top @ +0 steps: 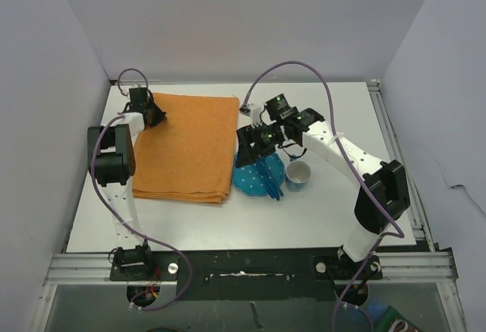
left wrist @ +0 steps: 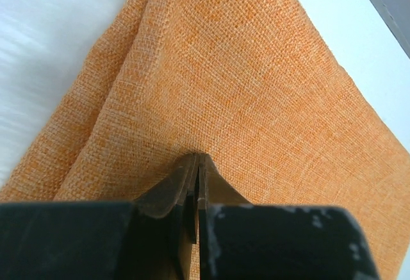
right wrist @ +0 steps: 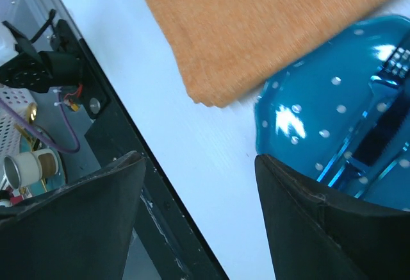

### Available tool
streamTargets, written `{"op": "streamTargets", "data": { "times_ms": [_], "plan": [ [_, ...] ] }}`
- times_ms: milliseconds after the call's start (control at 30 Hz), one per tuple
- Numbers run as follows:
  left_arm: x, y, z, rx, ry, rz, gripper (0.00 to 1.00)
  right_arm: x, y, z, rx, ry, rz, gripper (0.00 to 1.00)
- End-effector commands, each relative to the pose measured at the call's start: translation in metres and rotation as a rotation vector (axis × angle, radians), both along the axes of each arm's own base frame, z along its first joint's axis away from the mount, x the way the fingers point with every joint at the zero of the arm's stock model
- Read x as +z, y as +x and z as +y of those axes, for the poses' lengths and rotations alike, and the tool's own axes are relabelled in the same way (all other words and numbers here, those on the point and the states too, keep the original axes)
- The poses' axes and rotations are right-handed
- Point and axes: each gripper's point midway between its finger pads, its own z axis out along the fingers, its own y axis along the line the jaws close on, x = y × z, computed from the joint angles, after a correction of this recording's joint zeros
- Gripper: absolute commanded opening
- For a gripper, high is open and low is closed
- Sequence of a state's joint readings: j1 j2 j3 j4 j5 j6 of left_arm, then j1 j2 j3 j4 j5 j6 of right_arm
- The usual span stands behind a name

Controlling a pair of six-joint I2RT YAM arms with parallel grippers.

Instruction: Set the dinner table for one person

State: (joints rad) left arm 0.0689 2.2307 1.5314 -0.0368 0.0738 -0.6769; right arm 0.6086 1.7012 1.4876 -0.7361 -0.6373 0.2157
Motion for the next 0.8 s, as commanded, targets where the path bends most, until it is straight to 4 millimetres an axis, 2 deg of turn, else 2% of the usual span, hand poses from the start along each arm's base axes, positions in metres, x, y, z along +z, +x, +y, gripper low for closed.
{"op": "streamTargets", "data": {
  "times_ms": [0,167,367,467,500,567,633,667,700,767],
  "plan": [
    [-0.052,-0.062,0.041,0.112,0.141,0.265,0.00,0.007,0.022,-0.028,-0.108,-0.020,-0.072,0.70],
    [-0.039,-0.076,0.062,0.176,0.191,0.276,0.00,-0.011,0.038,-0.057,-0.196,-0.067,-0.057,0.70],
    [-0.003,-0.083,0.065,0.216,0.190,0.192,0.00,-0.025,0.044,-0.061,-0.188,-0.080,-0.045,0.70],
    [0.023,-0.083,0.058,0.209,0.159,0.124,0.00,-0.038,0.058,-0.063,-0.196,-0.133,-0.045,0.68],
    [0.032,-0.083,0.055,0.203,0.151,0.103,0.00,-0.047,0.066,-0.063,-0.201,-0.164,-0.037,0.63],
    [0.050,-0.085,0.049,0.195,0.146,0.073,0.00,-0.059,0.085,-0.067,-0.223,-0.223,-0.042,0.46],
    [0.068,-0.087,0.042,0.184,0.141,0.040,0.00,-0.073,0.103,-0.069,-0.249,-0.278,-0.030,0.18],
    [0.076,-0.087,0.039,0.179,0.137,0.019,0.00,-0.078,0.112,-0.069,-0.262,-0.296,-0.033,0.09],
    [0.083,-0.087,0.037,0.174,0.137,0.001,0.00,-0.086,0.120,-0.068,-0.272,-0.312,-0.029,0.02],
    [0.099,-0.084,0.034,0.166,0.130,-0.033,0.00,-0.092,0.137,-0.065,-0.294,-0.323,-0.042,0.00]
  ]
}}
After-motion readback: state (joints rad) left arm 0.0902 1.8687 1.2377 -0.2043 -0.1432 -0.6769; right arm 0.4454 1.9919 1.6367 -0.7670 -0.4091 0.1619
